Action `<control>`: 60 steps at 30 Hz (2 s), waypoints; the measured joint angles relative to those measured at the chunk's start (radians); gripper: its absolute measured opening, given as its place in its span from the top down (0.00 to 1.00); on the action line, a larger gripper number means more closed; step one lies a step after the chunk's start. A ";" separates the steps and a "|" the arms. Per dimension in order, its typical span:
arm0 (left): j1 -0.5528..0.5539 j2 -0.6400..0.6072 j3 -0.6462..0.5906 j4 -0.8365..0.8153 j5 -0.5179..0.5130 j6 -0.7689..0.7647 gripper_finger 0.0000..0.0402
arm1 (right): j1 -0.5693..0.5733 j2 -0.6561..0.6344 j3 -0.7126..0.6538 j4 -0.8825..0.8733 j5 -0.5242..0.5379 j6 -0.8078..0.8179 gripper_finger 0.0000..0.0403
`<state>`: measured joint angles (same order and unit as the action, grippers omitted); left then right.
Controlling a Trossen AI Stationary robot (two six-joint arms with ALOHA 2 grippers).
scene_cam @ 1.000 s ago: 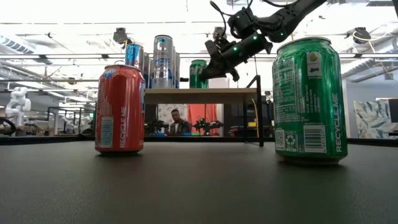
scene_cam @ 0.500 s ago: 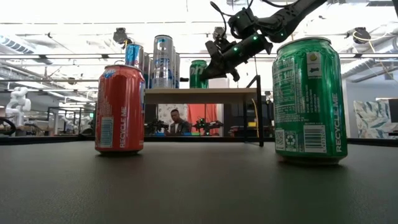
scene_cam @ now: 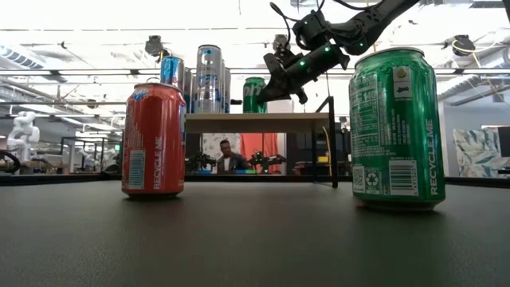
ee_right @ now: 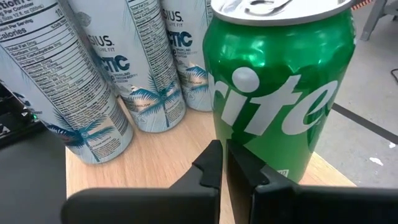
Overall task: Place canned beverage on shelf
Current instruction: Put the top green soda can on the shelf
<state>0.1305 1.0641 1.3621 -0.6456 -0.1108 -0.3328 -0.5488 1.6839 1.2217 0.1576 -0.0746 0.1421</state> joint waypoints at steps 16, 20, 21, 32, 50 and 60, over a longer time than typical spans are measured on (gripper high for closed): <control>0.000 0.000 0.000 0.000 0.001 0.002 0.12 | 0.013 0.000 0.000 0.017 -0.001 0.040 1.00; 0.000 0.000 0.000 0.000 0.001 0.002 0.12 | 0.013 0.000 0.000 0.046 0.000 0.033 1.00; 0.000 0.000 0.000 0.000 0.001 0.002 0.12 | 0.013 0.000 0.000 0.049 0.000 0.032 1.00; 0.000 0.004 0.000 0.000 0.001 0.005 0.12 | 0.013 0.046 0.000 0.079 -0.004 0.053 1.00; -0.001 0.005 0.000 0.000 0.001 -0.001 0.12 | 0.007 0.024 0.000 0.116 -0.062 0.049 1.00; -0.028 0.005 0.000 0.000 0.001 0.006 0.12 | 0.017 -0.335 0.000 -0.168 -0.163 0.107 1.00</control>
<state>0.1027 1.0691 1.3621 -0.6456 -0.1097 -0.3267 -0.5317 1.3493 1.2217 -0.0105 -0.2380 0.2490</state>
